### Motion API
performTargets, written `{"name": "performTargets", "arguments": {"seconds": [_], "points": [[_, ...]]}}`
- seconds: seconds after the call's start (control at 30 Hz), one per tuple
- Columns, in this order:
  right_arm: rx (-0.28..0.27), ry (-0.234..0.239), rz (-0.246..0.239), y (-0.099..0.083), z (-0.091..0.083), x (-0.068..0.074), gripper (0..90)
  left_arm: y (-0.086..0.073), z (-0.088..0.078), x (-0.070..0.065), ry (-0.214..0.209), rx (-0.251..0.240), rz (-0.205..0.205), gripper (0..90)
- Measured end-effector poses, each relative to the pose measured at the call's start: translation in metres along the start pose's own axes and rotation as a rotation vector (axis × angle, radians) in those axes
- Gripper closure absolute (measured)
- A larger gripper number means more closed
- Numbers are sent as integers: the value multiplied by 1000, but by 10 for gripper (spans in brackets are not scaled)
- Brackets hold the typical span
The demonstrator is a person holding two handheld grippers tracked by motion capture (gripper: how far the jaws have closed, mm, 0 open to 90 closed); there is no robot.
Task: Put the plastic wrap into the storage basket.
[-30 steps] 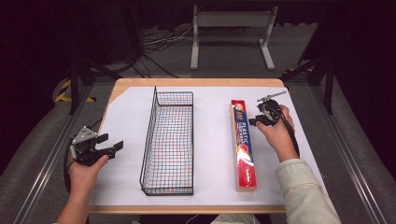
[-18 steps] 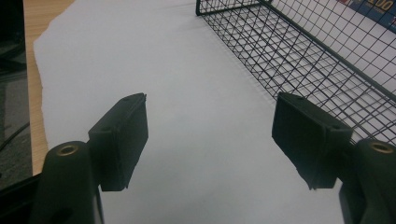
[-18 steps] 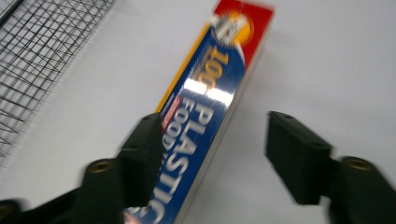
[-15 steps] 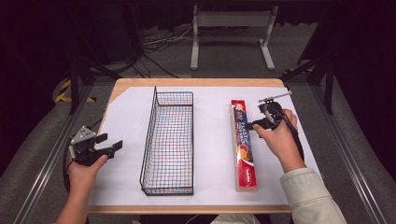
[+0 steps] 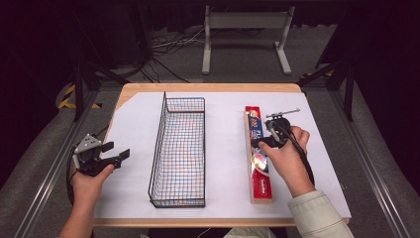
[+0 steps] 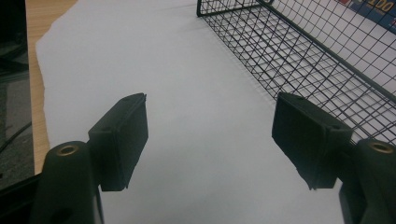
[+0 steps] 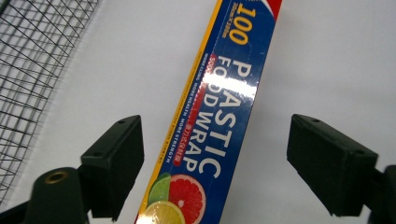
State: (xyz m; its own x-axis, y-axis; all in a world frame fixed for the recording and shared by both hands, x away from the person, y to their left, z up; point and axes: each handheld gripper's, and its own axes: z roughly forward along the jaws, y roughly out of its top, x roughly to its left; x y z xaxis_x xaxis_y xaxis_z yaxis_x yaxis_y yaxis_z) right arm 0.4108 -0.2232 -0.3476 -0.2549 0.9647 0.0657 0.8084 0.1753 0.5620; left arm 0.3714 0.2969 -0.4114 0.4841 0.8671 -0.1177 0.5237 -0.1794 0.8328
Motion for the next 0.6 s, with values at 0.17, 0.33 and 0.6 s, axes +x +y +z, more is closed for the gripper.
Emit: {"name": "performTargets", "arguments": {"seconds": [0.17,0.33,0.6], "points": [[53,-27,31,-4,18,3,117,0,0,0,-1,0,7,274],[110,-43,58,-7,36,5,88,0,0,0,-1,-2,1,274],[185,-75,34,-11,55,11,101,0,0,1,1,-2,6,274]]}}
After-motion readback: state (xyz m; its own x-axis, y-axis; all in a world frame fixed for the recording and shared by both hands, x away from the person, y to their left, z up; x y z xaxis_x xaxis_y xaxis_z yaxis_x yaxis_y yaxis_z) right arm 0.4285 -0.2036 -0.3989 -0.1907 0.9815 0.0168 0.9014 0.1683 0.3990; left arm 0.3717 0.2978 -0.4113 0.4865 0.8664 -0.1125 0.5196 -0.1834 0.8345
